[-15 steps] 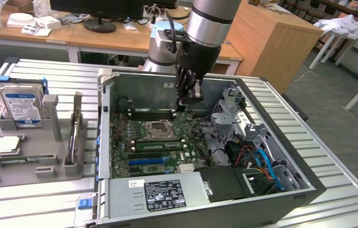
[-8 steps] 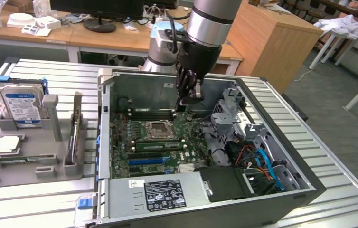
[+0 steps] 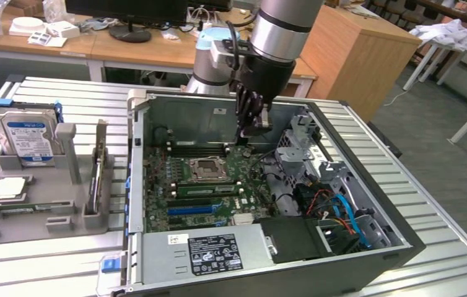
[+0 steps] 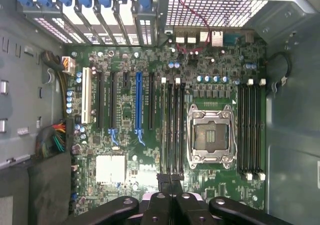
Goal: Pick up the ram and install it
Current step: 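Press down the ram until it locks into place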
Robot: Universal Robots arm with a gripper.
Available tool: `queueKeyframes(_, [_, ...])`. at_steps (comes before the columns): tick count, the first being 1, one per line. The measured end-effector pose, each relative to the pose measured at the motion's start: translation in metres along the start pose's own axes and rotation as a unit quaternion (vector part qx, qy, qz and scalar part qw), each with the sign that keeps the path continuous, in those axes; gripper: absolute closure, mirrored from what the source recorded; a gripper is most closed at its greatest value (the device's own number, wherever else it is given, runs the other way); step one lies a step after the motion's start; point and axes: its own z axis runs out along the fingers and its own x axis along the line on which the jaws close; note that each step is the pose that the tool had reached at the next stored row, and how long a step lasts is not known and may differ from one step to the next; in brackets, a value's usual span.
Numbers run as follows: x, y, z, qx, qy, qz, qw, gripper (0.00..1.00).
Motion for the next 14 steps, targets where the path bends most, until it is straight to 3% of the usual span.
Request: queueKeyframes(14, [0.0,-0.0157,-0.0006,0.0,0.0,0.0,1.0,0.89])
